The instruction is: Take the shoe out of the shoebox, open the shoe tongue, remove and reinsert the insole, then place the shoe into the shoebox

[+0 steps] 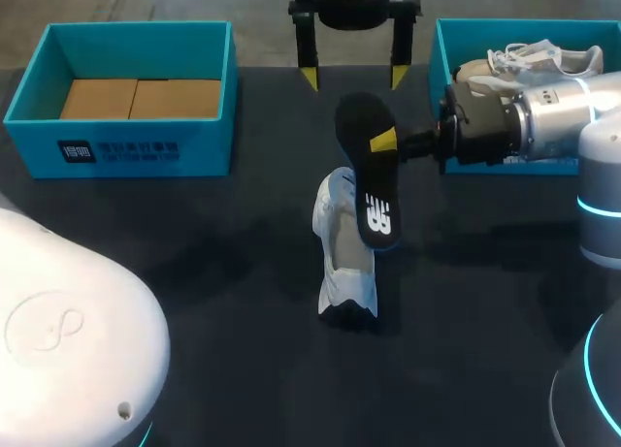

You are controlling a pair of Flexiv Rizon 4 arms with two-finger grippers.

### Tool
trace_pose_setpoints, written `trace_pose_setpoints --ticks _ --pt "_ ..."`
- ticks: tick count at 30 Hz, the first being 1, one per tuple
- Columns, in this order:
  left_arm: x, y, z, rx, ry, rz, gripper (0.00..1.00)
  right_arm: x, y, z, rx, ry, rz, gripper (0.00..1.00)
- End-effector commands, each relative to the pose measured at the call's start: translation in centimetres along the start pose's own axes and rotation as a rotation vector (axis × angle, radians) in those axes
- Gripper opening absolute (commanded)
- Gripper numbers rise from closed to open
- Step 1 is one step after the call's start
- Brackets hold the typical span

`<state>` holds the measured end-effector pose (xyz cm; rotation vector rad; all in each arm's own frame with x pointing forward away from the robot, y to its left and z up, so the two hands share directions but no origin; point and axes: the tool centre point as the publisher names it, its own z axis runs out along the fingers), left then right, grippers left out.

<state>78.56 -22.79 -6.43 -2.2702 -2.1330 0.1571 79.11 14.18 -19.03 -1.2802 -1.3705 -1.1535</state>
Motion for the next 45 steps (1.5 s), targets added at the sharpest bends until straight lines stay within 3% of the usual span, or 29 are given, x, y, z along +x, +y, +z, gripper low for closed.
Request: trace_pose_setpoints --ticks 1,8,24,32,45 --pt "0.3 -0.2 0.3 -0.01 -0.037 0.003 1.0 0.1 -0.1 -0.1 -0.001 -0.003 0.0 0.0" --pt "1.4 -0.7 1.2 -0.032 -0.158 0.013 1.0 0.2 0.0 -0.3 -0.005 -0.002 -0.004 0.0" --pt "3.5 -1.0 2.7 -0.148 -0.609 0.067 1.0 0.5 0.6 -1.1 -0.023 -0.002 -0.01 0.0" --pt "4.3 -0.3 3.7 -0.189 -0.765 0.123 1.0 0.8 0.3 -1.2 -0.026 0.006 -0.007 0.0" --pt "4.2 0.2 4.5 -0.247 -1.069 0.248 1.0 1.3 -0.1 -1.8 -0.049 0.015 -0.008 0.0"
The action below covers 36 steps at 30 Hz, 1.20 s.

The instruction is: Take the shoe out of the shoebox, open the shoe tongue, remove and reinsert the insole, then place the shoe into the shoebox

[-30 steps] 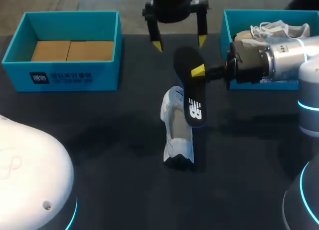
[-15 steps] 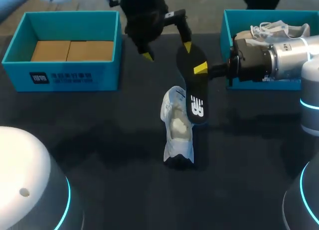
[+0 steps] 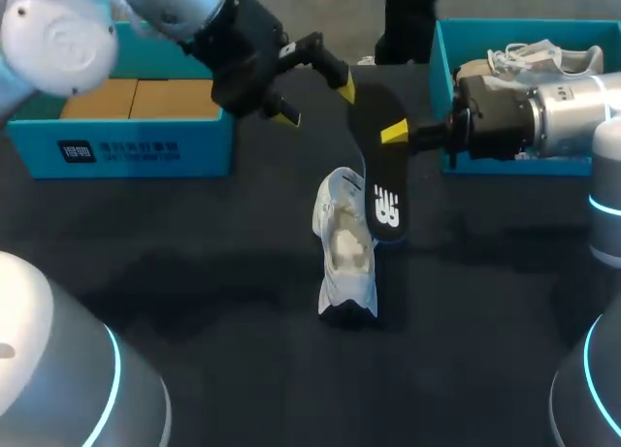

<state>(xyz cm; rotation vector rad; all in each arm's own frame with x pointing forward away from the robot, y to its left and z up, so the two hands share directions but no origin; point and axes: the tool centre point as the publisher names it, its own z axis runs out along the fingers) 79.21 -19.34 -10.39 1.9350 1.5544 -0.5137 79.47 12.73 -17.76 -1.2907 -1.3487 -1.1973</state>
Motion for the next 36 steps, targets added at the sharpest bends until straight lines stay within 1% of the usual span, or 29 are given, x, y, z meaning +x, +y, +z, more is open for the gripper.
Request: trace_pose_setpoints --ticks 1,6,12,18,20,22,29,36 --pt "0.7 -0.8 0.4 -0.031 -0.458 0.024 1.0 0.4 -0.5 -0.2 -0.013 -0.001 -0.001 0.0" --pt "0.8 -1.0 0.7 -0.026 -0.552 0.045 1.0 0.6 -0.6 -0.3 -0.017 -0.003 -0.001 0.0" --pt "1.0 -0.8 1.0 -0.053 -0.638 0.065 1.0 0.8 -0.6 -0.3 -0.019 -0.006 0.004 0.0" --pt "0.4 -0.5 1.7 -0.087 -0.714 0.068 1.0 0.8 -0.6 -0.3 -0.023 -0.01 0.009 0.0" --pt "0.5 -0.4 1.9 -0.093 -0.721 0.05 1.0 0.8 -0.6 -0.3 -0.023 -0.011 0.011 0.0" --pt "0.5 -0.5 2.2 -0.09 -0.702 0.016 1.0 0.8 -0.6 -0.4 -0.023 -0.012 0.012 0.0" --pt "0.5 -0.5 2.2 -0.09 -0.702 0.016 1.0 0.7 -0.5 -0.4 -0.028 -0.006 0.015 0.0" --pt "0.5 -0.5 2.2 -0.09 -0.702 0.016 1.0 0.7 -0.3 -0.3 -0.064 0.023 0.016 0.0"
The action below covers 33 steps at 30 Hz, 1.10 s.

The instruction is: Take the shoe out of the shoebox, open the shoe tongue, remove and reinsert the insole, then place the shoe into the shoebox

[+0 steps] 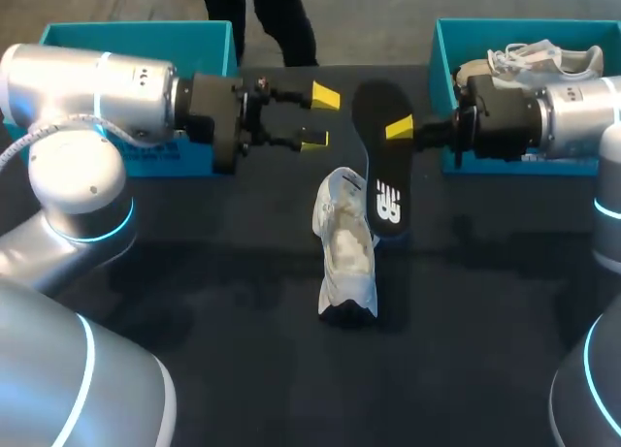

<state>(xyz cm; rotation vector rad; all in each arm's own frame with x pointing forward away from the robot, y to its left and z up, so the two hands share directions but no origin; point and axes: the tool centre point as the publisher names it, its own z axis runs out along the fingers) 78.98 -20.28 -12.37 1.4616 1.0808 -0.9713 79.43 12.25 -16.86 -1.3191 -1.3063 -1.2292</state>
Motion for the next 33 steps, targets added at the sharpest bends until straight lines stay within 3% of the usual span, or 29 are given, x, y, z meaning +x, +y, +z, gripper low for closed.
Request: trace_pose_setpoints --ticks 1,7,10,16,30,31,32,33 --pt "0.0 0.0 0.1 0.0 0.0 0.002 1.0 -0.2 -0.2 0.3 -0.032 0.019 0.006 0.0" --pt "0.0 0.0 0.1 0.0 0.0 0.002 1.0 -0.4 0.0 -0.1 -0.065 0.062 0.036 0.0" --pt "-0.1 0.0 0.6 -0.069 -0.037 -0.032 1.0 -0.1 0.1 -0.4 -0.089 0.082 0.039 0.0" --pt "-0.2 0.5 1.4 -0.117 -0.063 -0.055 1.0 0.4 0.3 -0.7 -0.101 0.1 0.035 0.0" --pt "0.0 1.5 3.2 -0.093 -0.029 -0.143 1.0 0.6 0.2 -0.5 -0.082 0.081 0.027 0.0" --pt "0.0 1.5 3.3 -0.095 -0.033 -0.14 0.83 0.5 0.2 -0.5 -0.082 0.081 0.028 0.0" --pt "0.0 1.6 3.4 -0.09 -0.034 -0.147 0.72 0.5 0.2 -0.5 -0.083 0.081 0.029 0.0" --pt "0.0 1.6 3.6 -0.09 -0.041 -0.161 0.49 0.5 0.2 -0.5 -0.083 0.081 0.03 0.0"
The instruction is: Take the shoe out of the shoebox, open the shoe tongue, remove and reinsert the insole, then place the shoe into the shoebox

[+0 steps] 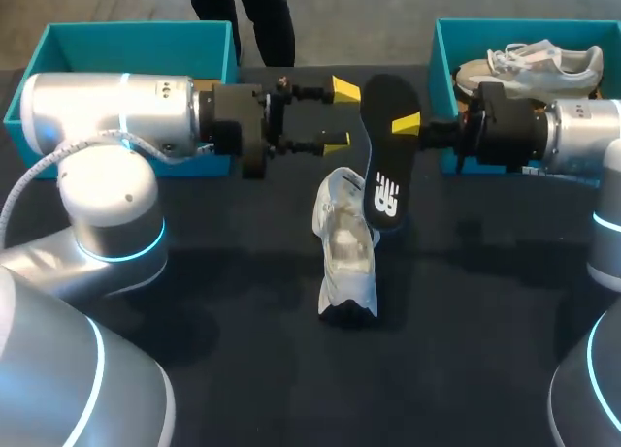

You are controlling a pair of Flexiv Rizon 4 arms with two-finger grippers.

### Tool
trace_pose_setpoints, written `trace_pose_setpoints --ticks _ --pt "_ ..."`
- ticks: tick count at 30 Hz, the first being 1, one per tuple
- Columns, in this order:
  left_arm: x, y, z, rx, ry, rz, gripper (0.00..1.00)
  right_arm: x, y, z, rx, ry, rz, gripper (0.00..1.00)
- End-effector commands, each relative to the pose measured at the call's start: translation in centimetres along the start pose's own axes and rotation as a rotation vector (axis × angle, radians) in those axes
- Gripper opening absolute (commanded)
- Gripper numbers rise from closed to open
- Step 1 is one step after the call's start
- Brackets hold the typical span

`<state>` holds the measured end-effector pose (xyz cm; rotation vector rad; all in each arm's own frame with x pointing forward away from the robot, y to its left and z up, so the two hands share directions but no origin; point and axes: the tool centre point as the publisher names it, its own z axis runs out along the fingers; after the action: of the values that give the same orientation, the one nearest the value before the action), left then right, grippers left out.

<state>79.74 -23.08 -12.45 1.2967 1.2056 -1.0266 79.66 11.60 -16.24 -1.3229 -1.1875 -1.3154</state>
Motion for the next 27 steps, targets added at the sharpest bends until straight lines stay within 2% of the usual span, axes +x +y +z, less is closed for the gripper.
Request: trace_pose_setpoints --ticks 1,3,5,11,15,19,24,27 --pt "0.0 0.7 1.0 0.009 -0.006 -0.018 0.49 -0.1 -0.1 0.2 -0.004 -0.002 0.003 0.0" --pt "0.2 0.7 1.2 0.015 -0.008 -0.026 0.42 -0.1 -0.2 0.3 -0.006 -0.001 0.003 0.0" --pt "0.4 0.7 1.4 0.022 -0.006 -0.031 0.4 -0.1 -0.2 0.3 -0.007 0.0 0.001 0.0" --pt "1.2 0.5 1.5 0.041 0.013 -0.037 0.44 0.0 -0.4 0.3 -0.009 0.0 0.0 0.0" --pt "1.9 0.1 1.4 0.049 0.026 -0.038 0.51 0.0 -0.4 0.2 -0.015 -0.001 0.0 0.0" --pt "2.2 -0.1 1.3 0.05 0.037 -0.035 0.55 -0.1 -0.4 0.2 -0.017 0.001 -0.002 0.0" --pt "2.9 0.2 1.5 0.039 0.056 -0.031 0.51 0.0 -0.6 0.5 -0.004 0.003 -0.004 0.0" --pt "3.4 0.6 2.1 0.033 0.061 -0.03 0.52 0.1 -0.7 0.8 0.007 0.006 -0.005 0.0"
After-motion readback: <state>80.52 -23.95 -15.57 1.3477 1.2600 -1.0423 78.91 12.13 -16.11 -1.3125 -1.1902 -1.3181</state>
